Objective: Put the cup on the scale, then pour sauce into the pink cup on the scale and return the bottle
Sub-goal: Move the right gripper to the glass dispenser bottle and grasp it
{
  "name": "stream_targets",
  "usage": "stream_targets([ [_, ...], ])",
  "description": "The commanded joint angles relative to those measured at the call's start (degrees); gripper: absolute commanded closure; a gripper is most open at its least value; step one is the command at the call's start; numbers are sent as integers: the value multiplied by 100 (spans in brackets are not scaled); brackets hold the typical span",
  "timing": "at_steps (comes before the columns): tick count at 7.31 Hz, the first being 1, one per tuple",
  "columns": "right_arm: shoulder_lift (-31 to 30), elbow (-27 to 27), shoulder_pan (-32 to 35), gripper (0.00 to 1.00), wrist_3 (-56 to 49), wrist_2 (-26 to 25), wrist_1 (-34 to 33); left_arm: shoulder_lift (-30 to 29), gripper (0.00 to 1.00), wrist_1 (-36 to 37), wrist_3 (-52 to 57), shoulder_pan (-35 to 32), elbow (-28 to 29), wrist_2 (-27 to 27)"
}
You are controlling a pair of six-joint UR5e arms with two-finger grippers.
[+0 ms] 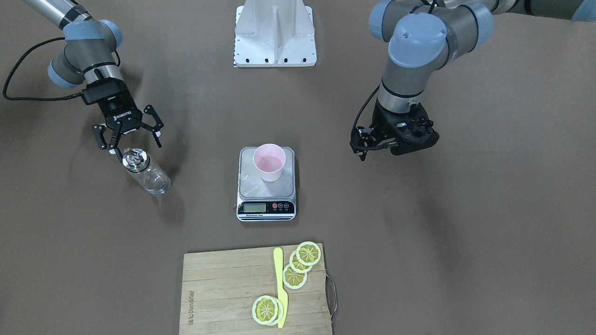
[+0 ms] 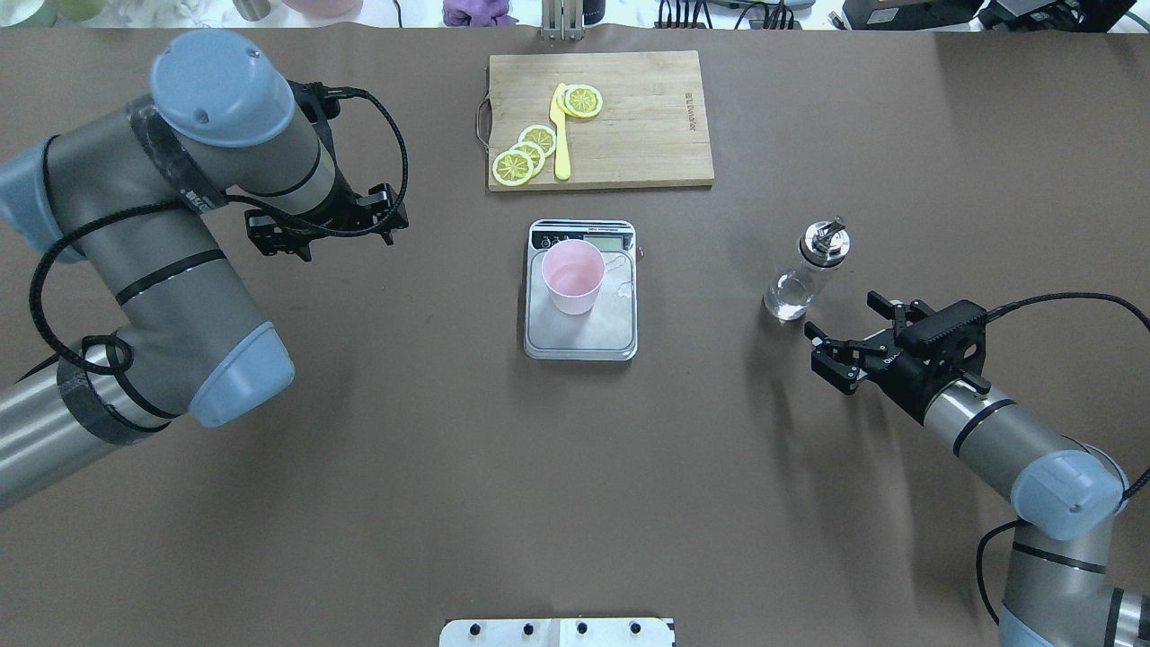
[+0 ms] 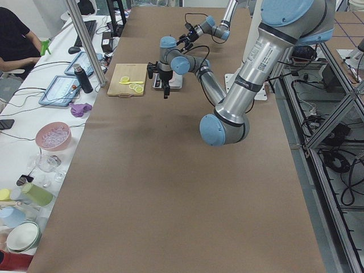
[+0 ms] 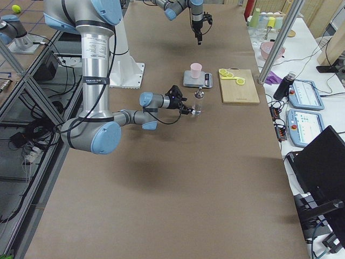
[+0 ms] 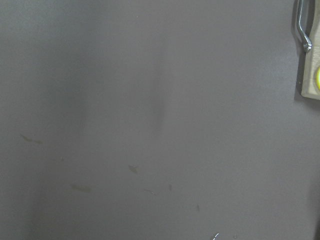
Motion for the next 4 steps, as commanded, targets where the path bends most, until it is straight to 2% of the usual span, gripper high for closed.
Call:
stream_targets([
  [1, 113, -38, 150, 0, -262, 42, 16, 0, 1, -11, 0, 5, 1, 0],
  [4, 166, -38, 310, 0, -335, 51, 7, -35, 1, -2, -9, 40, 1, 0],
])
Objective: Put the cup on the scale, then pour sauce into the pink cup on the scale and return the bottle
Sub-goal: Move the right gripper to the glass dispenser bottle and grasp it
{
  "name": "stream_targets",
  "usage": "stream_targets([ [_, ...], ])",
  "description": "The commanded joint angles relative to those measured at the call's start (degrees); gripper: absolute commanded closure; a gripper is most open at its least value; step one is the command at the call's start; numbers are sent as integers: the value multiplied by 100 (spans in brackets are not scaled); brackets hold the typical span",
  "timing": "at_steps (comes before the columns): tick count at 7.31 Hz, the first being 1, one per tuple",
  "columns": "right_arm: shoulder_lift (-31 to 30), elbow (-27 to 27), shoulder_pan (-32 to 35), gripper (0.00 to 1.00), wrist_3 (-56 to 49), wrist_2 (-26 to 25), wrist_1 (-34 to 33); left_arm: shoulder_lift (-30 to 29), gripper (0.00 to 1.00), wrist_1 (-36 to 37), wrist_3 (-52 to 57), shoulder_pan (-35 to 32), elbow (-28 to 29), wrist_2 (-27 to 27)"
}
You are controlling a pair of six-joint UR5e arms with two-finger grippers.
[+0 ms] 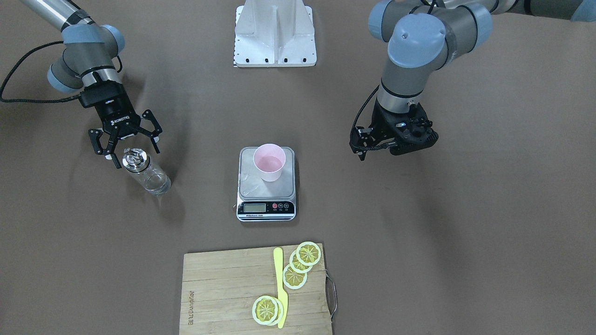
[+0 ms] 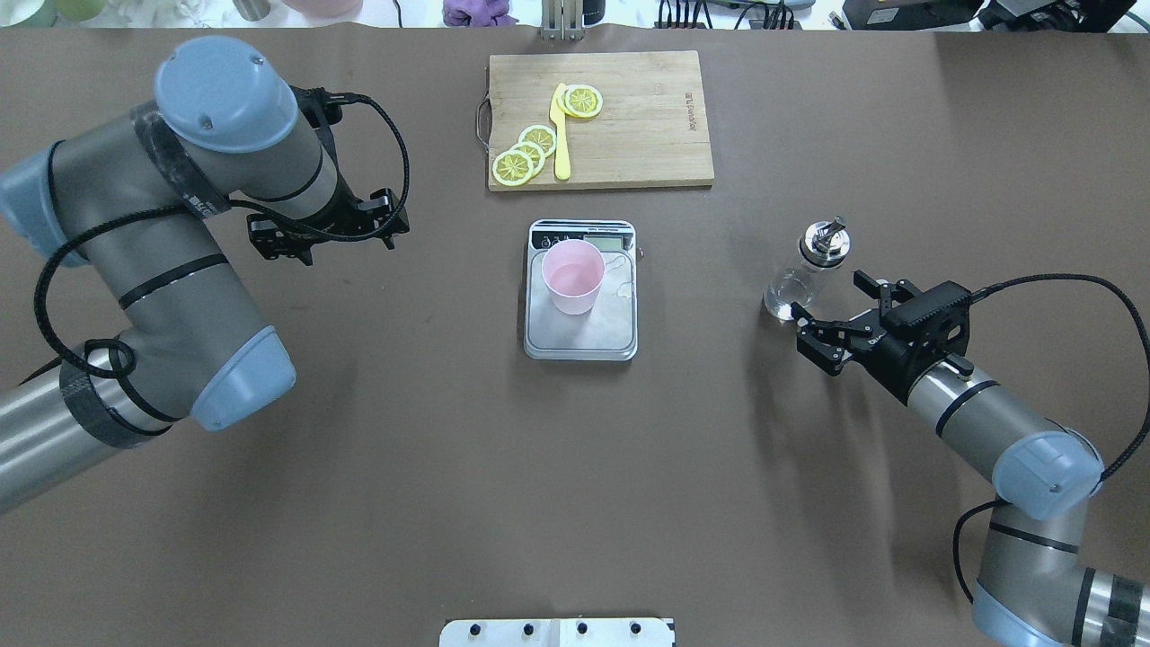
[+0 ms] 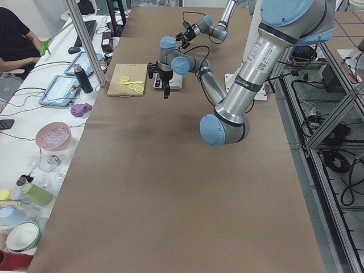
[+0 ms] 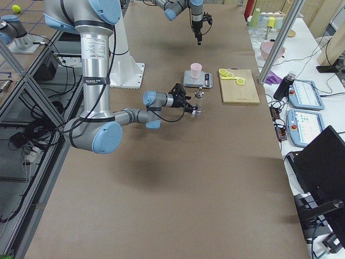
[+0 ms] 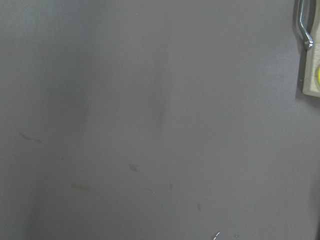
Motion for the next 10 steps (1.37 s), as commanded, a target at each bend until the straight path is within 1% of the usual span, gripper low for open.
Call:
stream_targets([
  [1, 52, -1, 43, 0, -9, -3, -7, -13, 1, 3, -7, 22, 6, 0],
  [4, 376, -220, 96, 0, 8, -3, -42, -12, 1, 3, -7, 22, 15, -18],
  [6, 412, -308, 148, 0, 26, 6, -42, -21, 1, -6, -7, 22, 15, -26],
  [8, 465, -308, 157, 5, 70, 6, -33, -30, 1, 29, -68, 22, 6, -44],
  [9, 465, -317, 157, 16, 70, 6, -33, -39, 1, 29, -68, 22, 6, -44],
  [10, 465, -317, 149, 51, 78, 32, -33, -39, 1, 29, -68, 22, 6, -44],
])
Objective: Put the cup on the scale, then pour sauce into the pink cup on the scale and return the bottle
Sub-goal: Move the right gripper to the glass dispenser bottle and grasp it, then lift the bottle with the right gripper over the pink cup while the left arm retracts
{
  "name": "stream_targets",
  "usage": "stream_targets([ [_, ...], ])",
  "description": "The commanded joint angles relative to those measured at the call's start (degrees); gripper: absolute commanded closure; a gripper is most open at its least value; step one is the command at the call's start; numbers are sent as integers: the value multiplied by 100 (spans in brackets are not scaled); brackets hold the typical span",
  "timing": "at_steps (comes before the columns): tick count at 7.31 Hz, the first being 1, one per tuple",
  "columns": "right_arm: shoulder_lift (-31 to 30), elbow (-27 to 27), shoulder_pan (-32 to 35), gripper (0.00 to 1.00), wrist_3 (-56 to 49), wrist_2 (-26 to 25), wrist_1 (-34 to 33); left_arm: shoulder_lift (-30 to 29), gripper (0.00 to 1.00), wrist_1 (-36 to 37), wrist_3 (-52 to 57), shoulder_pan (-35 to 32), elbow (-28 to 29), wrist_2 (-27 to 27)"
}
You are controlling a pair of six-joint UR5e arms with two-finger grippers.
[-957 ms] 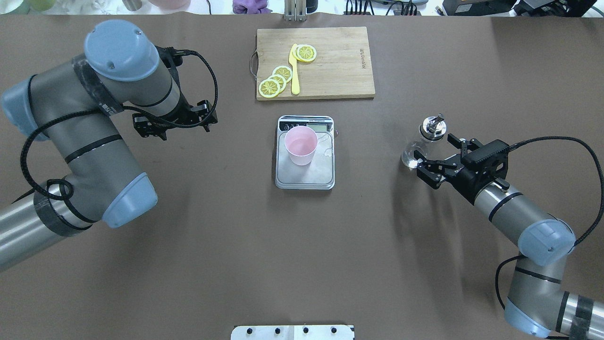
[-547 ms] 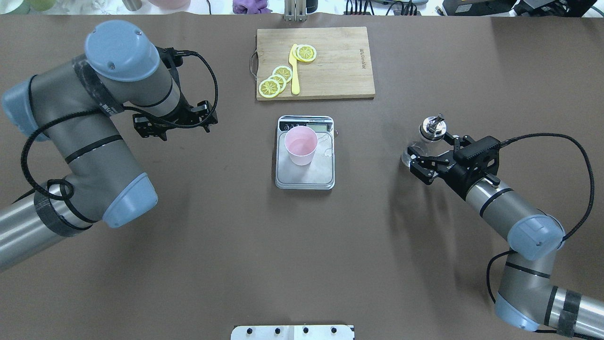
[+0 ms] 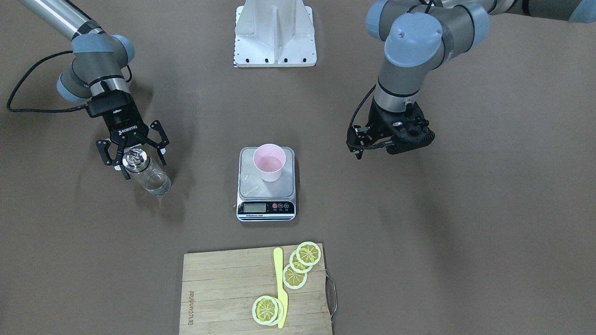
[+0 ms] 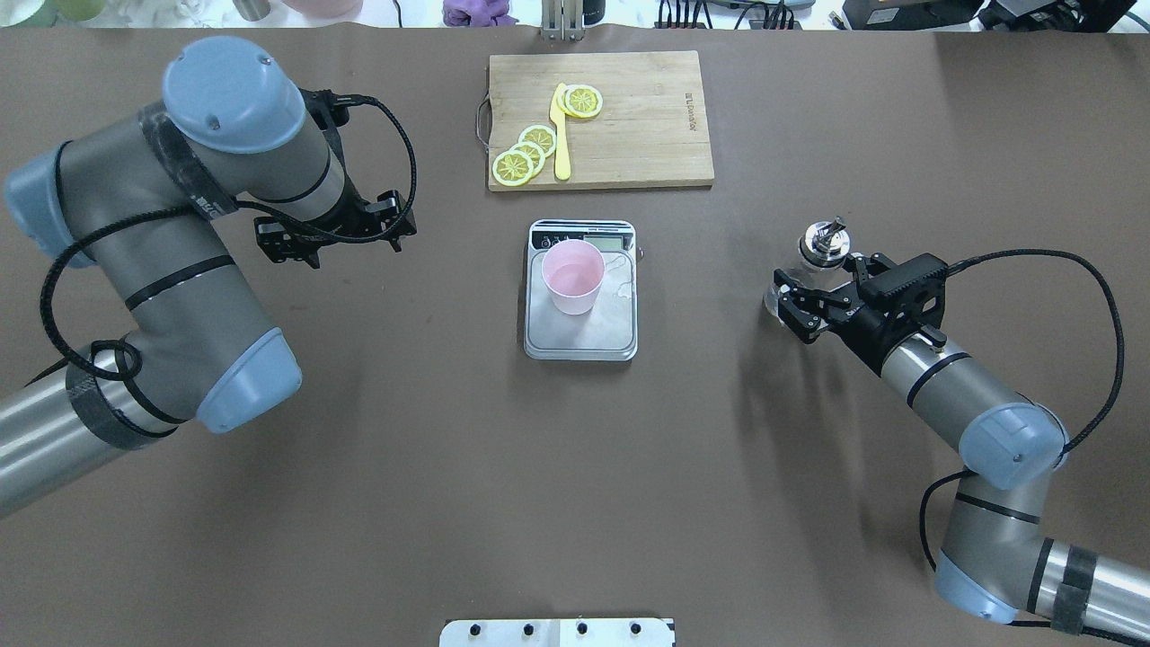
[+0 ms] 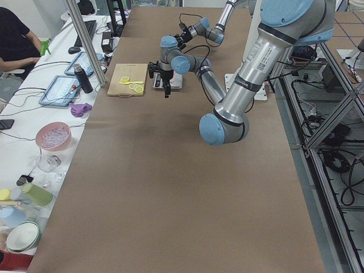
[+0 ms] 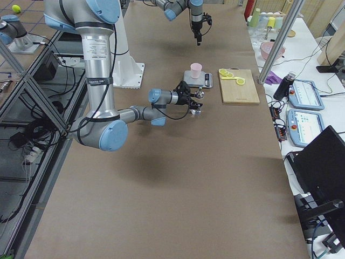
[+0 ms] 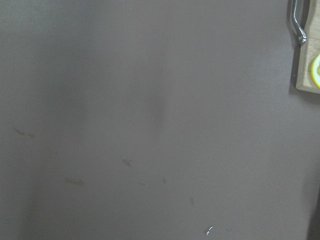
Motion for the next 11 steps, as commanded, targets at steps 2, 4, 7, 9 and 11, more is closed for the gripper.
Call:
stream_targets([
  [2, 4, 31, 4, 100, 9, 29, -8, -4, 1, -5, -4, 0, -1, -9],
  [4, 4, 197, 22, 100, -61, 107, -182, 5, 1, 3, -4, 0, -10, -10],
  [7, 56, 2591, 31, 100, -716, 3, -4151, 40, 1, -58, 84, 0, -27, -1],
  [9, 399, 2992, -65, 100, -1046, -356, -5444, 57, 1, -32, 1420, -174, -10, 34],
  [11, 723, 2984, -390, 100, -1990, -1118, -6357, 258, 1, -32, 1902, -665, -175, -18],
])
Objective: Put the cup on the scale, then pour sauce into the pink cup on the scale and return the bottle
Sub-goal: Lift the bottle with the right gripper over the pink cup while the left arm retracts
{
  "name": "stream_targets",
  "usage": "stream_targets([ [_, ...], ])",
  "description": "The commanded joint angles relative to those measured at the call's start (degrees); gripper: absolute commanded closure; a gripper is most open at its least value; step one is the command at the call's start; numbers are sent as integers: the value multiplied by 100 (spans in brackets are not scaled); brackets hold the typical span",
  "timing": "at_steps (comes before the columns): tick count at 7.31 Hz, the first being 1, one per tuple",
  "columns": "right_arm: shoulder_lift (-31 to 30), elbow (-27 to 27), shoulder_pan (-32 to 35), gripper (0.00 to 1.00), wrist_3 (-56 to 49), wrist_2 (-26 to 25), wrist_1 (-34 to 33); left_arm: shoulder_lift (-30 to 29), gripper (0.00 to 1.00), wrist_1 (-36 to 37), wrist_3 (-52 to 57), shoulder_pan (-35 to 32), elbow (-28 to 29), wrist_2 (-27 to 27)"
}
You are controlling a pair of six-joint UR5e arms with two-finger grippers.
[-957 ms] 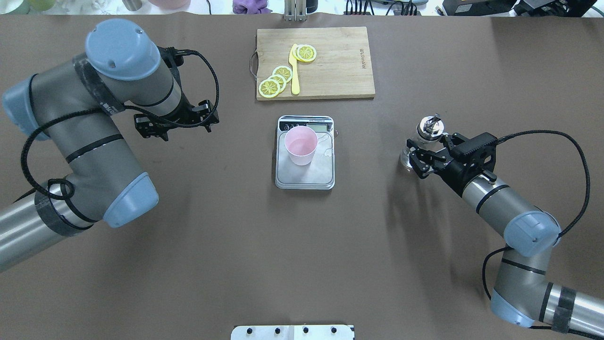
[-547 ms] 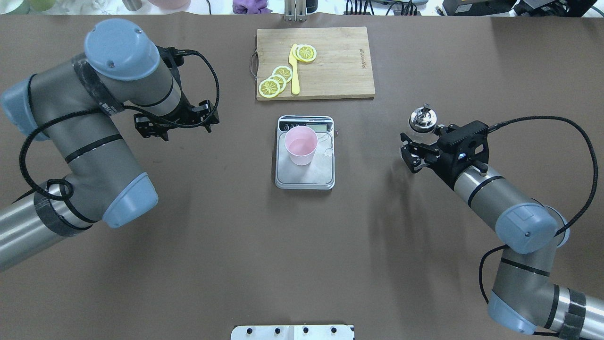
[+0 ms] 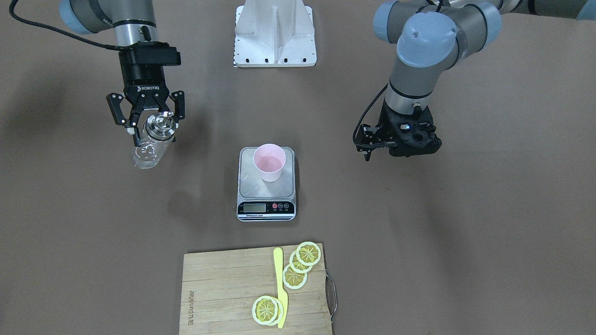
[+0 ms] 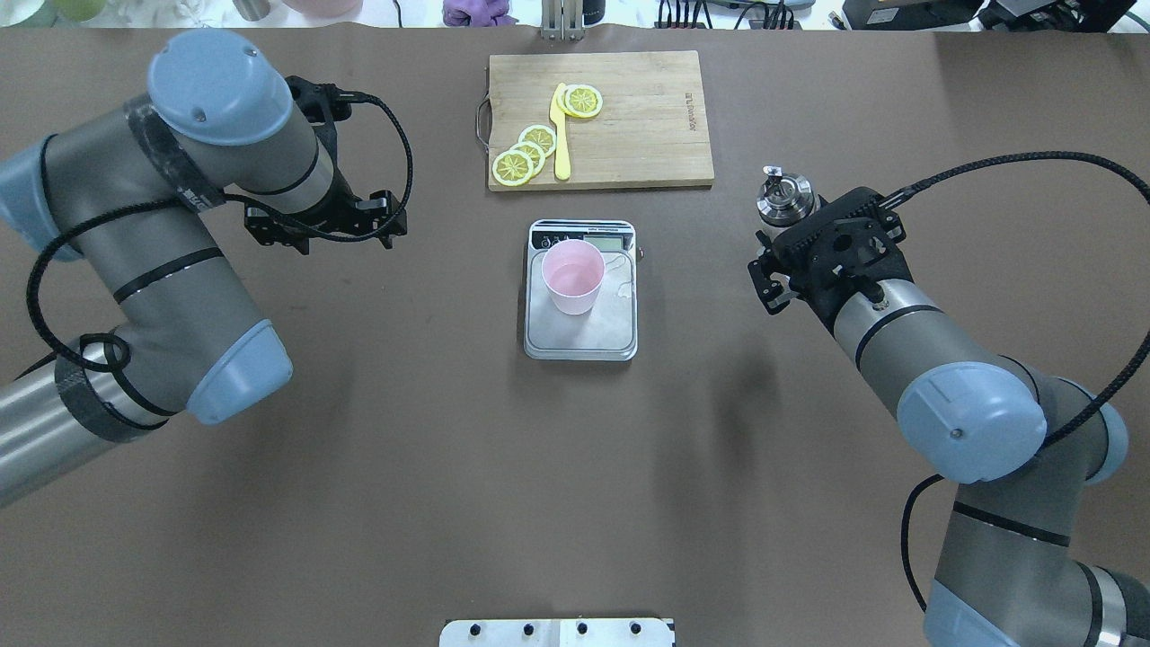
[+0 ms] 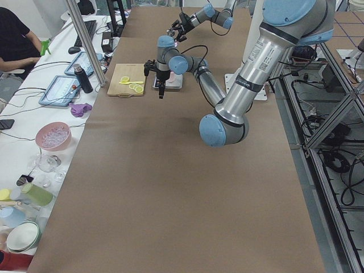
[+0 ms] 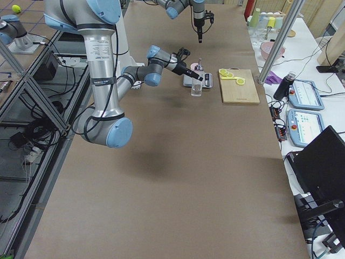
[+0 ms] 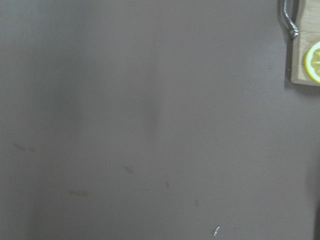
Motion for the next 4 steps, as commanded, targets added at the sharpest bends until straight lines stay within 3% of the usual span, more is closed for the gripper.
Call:
stream_targets([
  [1, 496, 5, -319, 100, -696, -580, -1156, 334, 1, 2, 350, -624, -249, -179],
  [2, 795, -21, -468, 100, -879, -720, -1874, 414, 1, -41, 724, -1063, -259, -668],
  [4, 1332, -74, -688, 100, -1292, -1089, -3010, 712, 1, -312, 1351, -1322, -181, -823],
])
